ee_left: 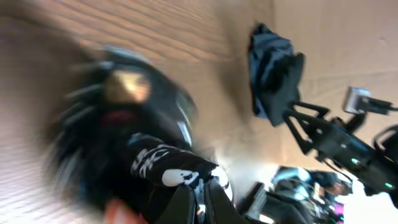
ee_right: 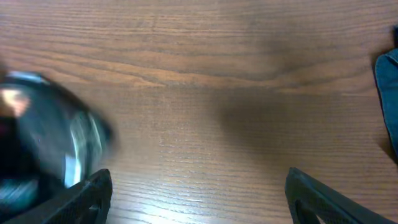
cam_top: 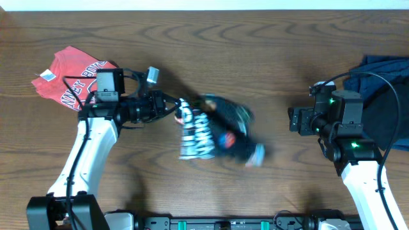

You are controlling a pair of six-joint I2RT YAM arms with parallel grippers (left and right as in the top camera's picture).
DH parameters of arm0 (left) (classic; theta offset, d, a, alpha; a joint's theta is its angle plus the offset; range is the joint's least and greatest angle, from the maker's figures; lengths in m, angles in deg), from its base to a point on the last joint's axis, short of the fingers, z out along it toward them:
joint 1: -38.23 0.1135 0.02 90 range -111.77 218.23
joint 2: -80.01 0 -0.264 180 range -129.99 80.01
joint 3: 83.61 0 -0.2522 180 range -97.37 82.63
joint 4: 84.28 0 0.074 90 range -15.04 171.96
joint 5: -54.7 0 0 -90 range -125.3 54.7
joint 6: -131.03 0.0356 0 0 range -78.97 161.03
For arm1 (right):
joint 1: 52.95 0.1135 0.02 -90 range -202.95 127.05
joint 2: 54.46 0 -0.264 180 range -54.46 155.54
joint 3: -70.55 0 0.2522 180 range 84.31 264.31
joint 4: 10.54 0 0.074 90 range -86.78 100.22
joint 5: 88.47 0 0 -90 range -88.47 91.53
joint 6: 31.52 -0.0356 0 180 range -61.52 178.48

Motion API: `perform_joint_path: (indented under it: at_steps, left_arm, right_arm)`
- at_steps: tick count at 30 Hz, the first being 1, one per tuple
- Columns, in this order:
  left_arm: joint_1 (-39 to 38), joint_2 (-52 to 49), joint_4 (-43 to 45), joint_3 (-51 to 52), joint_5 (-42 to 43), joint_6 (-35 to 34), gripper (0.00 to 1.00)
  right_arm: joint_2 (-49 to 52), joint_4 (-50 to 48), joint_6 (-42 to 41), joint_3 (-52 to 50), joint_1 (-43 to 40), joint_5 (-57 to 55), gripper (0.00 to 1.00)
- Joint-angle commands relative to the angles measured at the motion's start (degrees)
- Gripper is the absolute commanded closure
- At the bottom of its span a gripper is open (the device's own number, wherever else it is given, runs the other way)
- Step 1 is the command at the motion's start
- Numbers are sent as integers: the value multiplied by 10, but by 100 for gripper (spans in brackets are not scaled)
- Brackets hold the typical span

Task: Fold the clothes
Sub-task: 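Grasp the black jersey with the left gripper and pull it rightward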

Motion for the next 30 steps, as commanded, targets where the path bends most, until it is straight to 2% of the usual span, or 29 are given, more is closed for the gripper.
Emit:
perform_joint_path:
  at_steps: [1,5,8,9,10,12,14,16,19,21,26,30]
  left_arm:
    - [9,28,-15,-4,-28,30,94]
    - [10,50,-84,-4,-51,50,94]
    - [21,61,-96,-4,-165,49,92]
    - [25,64,-93,-5,-202,49,84]
    - [30,68,-85,-5,-246,49,71]
    - [36,72,-63,-5,-314,49,61]
    - [43,73,-36,-5,-352,49,26]
    - [47,73,-22,-5,-357,48,7]
    - [47,75,-47,-5,-320,25,1]
    - [37,75,-91,-5,-272,26,2]
    - [-17,75,-203,1,-297,59,2]
    - [-79,75,-225,15,-335,82,2]
  right_arm:
    - [0,3,2,11,-3,-4,12]
    - [0,3,2,11,-2,-3,8]
    - [1,4,2,11,-2,1,8]
    - [1,5,2,11,-2,1,7]
    - [1,5,2,11,-2,2,7]
    - [1,5,3,11,-2,13,7]
    - [2,5,3,11,-2,25,6]
    - [4,8,2,11,-2,31,6]
    - [8,18,2,11,-2,35,6]
    - [13,26,3,11,-2,45,6]
    - [37,28,2,11,-2,50,9]
    - [55,28,2,11,-2,55,11]
